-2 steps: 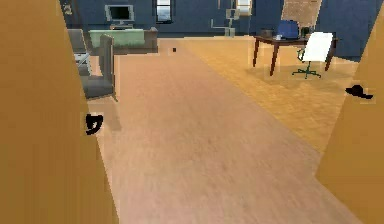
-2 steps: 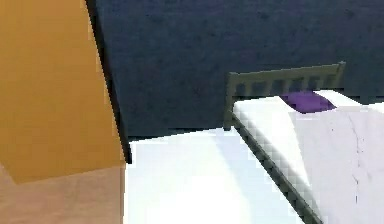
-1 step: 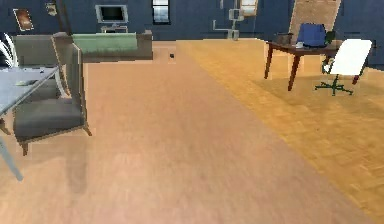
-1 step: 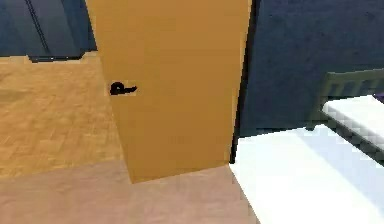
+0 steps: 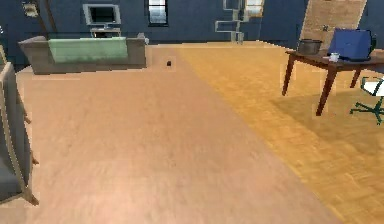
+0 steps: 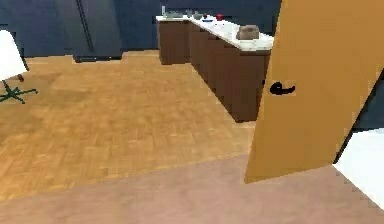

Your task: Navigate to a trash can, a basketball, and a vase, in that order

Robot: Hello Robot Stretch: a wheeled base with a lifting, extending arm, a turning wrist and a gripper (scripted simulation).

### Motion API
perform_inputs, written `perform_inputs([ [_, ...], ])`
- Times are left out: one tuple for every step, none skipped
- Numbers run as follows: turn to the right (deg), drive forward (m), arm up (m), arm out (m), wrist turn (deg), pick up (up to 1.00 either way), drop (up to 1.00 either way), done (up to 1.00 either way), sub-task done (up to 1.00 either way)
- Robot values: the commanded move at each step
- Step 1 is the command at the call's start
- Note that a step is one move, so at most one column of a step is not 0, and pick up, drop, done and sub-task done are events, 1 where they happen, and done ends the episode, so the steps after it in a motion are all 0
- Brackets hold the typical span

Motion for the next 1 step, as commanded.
perform_inputs([
  [0.0,1.0,0.0,0.0,0.0,0.0,0.0,0.0,0.0],
])
